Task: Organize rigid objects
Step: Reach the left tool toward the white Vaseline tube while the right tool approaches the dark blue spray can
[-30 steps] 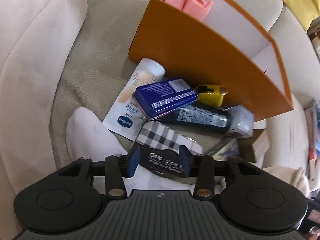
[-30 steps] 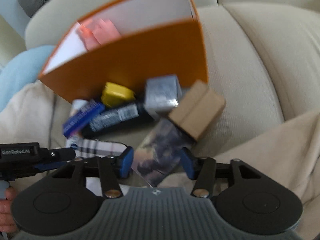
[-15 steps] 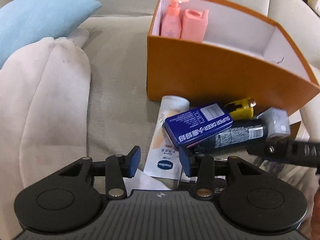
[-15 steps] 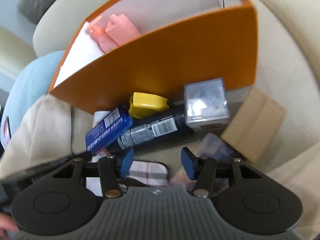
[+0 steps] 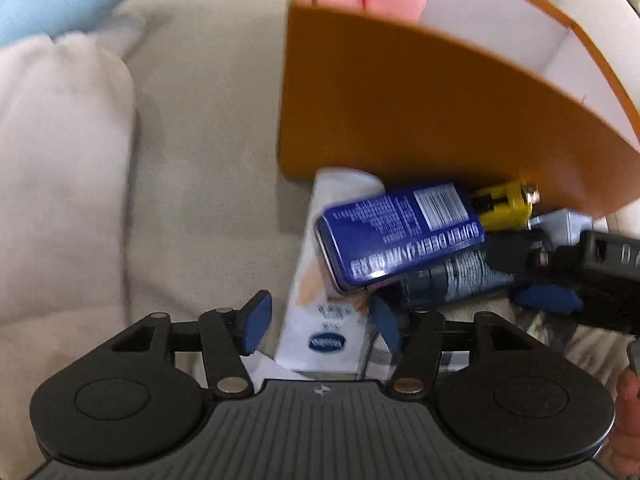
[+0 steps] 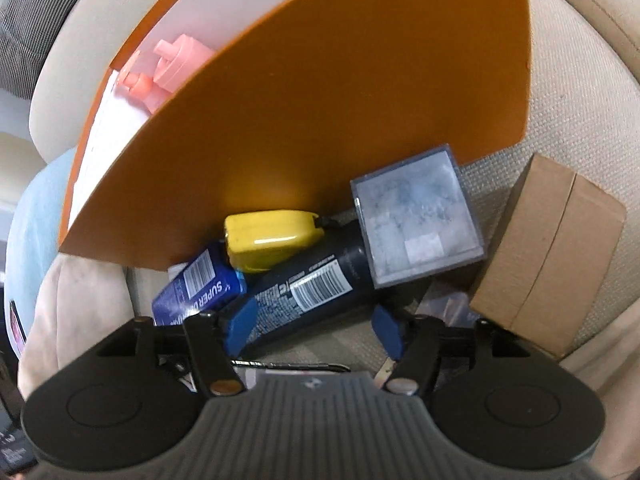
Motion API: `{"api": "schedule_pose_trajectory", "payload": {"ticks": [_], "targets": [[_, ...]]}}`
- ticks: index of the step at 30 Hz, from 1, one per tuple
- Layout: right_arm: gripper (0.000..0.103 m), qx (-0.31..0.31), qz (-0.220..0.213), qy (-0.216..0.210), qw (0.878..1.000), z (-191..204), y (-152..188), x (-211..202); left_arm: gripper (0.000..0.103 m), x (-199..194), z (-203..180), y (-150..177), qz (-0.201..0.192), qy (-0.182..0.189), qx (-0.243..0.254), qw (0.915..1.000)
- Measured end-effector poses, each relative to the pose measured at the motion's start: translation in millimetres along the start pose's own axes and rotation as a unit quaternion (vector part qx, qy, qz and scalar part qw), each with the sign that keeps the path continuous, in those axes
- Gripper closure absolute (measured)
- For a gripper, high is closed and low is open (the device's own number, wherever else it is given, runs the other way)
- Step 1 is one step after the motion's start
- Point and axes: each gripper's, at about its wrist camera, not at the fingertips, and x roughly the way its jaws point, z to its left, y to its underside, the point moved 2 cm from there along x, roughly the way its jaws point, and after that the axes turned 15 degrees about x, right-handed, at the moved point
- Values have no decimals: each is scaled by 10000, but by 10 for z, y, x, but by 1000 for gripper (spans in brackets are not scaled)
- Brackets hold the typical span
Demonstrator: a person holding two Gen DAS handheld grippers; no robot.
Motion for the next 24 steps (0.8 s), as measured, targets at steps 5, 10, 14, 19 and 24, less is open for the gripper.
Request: {"api": "schedule_pose_trajectory", "payload": {"ticks": [5, 10, 14, 19, 24], "targets": [[16, -46, -139, 0, 9999, 115, 55, 80, 47, 12, 11, 7, 0, 173, -63, 9998], [32, -290, -376, 195, 9987, 194, 141, 84, 60, -72, -54, 56, -133, 20, 126, 9998], [47, 10, -436, -22, 9990, 98, 119, -43, 82, -235, -71, 98, -445, -12, 120, 9989], [60, -61, -567, -165, 9982, 121, 170, -200, 90, -482, -193, 151, -1024, 195, 392, 9938], [65, -76, -600, -272, 9978, 133, 192, -283, 91, -463, -356, 190, -946, 330, 614, 9931]]}}
